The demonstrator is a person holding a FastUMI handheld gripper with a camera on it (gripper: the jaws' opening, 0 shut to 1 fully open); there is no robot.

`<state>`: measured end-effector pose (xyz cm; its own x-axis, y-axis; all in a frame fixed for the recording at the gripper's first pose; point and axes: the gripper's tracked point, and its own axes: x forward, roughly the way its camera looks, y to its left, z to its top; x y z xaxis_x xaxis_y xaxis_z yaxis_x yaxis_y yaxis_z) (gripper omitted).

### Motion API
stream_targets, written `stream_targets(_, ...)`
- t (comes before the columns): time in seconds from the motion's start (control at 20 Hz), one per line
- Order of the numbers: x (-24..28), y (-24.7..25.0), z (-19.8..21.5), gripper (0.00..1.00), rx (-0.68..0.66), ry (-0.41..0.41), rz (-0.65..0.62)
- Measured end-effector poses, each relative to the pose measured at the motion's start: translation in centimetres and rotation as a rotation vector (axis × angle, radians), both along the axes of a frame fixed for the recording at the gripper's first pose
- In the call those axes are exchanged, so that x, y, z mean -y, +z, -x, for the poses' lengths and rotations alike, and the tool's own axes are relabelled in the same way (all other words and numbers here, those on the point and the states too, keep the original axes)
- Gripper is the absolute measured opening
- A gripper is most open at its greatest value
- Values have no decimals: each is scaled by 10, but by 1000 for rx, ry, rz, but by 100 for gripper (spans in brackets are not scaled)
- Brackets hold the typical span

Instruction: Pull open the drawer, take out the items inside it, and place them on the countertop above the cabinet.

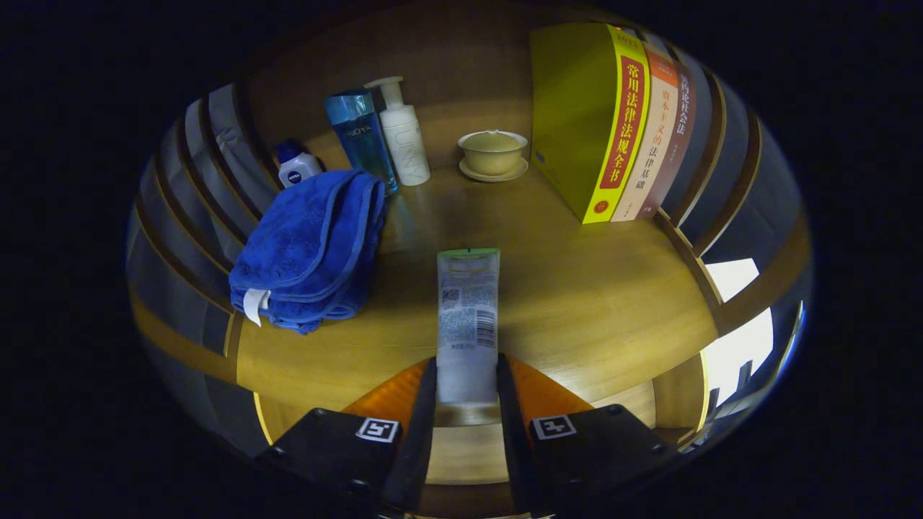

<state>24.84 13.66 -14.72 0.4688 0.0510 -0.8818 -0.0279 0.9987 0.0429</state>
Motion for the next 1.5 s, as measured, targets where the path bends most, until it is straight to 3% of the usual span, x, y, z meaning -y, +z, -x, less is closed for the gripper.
stream_targets(0.35, -4, 9, 6, 85, 24, 22, -6)
stream_targets(0.5, -10, 40, 6, 95, 155, 46, -28)
stream_targets(0.95, -27, 163, 88, 94, 620, 228, -101)
stream_targets(1.1, -6, 172, 121, 94, 768, 190, -93)
stream_targets(1.5, 22, 126, 198, 94, 1001, 108, -20)
